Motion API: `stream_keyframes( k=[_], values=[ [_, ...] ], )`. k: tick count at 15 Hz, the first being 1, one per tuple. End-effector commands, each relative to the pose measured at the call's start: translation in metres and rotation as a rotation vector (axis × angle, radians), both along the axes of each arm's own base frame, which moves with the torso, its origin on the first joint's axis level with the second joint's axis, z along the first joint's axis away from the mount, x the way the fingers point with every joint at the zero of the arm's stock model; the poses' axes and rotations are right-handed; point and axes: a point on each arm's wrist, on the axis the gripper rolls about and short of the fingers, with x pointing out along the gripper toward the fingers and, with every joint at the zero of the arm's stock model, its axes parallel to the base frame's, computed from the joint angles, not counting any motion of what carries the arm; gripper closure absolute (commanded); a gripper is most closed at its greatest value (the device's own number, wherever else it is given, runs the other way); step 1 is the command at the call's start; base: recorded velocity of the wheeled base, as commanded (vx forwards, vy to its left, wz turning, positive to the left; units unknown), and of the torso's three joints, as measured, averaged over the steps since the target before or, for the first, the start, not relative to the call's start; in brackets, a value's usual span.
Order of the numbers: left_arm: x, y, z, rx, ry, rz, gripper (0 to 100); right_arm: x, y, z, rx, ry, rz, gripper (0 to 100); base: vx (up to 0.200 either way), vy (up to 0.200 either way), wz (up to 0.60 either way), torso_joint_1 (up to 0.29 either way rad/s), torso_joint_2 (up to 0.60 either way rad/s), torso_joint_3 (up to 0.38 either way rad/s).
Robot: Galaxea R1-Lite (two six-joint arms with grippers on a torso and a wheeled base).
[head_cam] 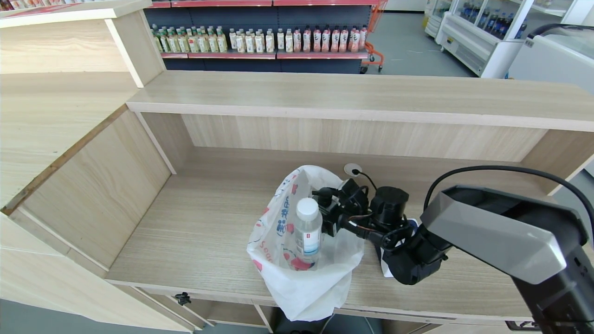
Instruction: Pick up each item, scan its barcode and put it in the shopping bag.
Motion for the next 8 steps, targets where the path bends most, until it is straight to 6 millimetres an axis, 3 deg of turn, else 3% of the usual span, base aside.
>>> stream_keyframes(
  k=[1, 4, 7, 8],
  values=[
    [0.000, 0.000, 0.000, 0.000, 0.001, 0.000, 0, -0.001, -0.003, 0.011, 0.010, -0.012, 0.006, 0, 0.000, 0.000, 0.00, 0.000, 0.00, 0.000],
    [0.000, 0.000, 0.000, 0.000, 0.000, 0.000, 0, -0.017, -0.019, 0.051, 0.041, -0.016, 0.040, 0, 0.000, 0.000, 0.00, 0.000, 0.00, 0.000],
    [0.000, 0.000, 0.000, 0.000, 0.000, 0.000, 0, -0.027, -0.051, 0.082, 0.065, -0.049, -0.020, 0, 0.000, 0.000, 0.00, 0.000, 0.00, 0.000],
    [0.000, 0.000, 0.000, 0.000, 0.001, 0.000, 0, -0.043, -0.070, 0.105, 0.084, -0.061, -0.047, 0, 0.000, 0.000, 0.00, 0.000, 0.00, 0.000]
  ],
)
